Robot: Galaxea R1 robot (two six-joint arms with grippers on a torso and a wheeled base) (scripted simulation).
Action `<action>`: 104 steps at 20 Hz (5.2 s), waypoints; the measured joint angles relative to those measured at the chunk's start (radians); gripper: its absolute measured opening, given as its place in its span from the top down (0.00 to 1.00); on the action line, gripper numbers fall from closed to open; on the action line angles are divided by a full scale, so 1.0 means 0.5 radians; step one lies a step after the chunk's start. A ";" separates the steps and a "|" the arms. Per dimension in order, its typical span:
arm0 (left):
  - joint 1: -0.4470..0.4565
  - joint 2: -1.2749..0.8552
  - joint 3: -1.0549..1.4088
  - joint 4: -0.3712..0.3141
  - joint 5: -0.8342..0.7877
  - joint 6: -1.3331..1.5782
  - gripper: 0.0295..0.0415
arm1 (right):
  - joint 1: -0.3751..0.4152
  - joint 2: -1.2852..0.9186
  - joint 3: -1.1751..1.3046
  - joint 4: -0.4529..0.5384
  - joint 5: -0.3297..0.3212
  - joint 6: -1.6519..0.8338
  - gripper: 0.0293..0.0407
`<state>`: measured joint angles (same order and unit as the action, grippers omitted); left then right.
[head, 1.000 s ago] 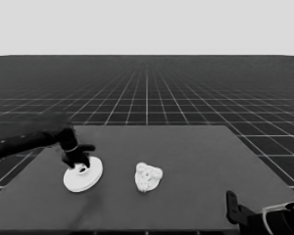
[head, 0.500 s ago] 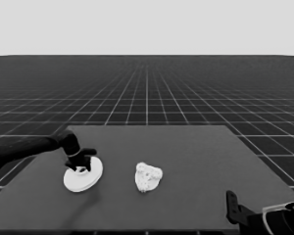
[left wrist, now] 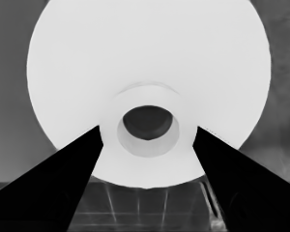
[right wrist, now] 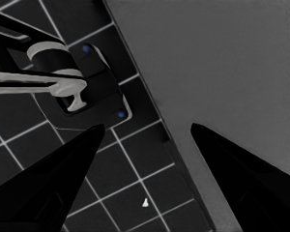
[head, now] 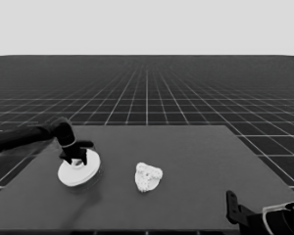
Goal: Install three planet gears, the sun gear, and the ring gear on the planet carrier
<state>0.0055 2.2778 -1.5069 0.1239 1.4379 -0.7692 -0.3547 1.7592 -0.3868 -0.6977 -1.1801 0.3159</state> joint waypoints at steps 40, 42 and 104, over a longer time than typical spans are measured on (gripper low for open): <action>0.131 1.609 -0.486 0.227 0.147 -0.948 0.56 | 0.000 0.000 0.000 0.000 0.000 0.000 0.19; 0.131 1.610 -0.485 0.226 0.147 -0.913 0.56 | 0.000 0.000 0.000 0.000 0.000 0.000 0.19; -0.061 1.582 -0.382 0.049 0.201 -1.153 0.25 | 0.000 0.000 0.000 0.000 0.000 0.000 0.19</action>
<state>-0.0250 3.0688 -1.6979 0.1486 1.5383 -1.3456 -0.3547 1.7592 -0.3868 -0.6977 -1.1801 0.3159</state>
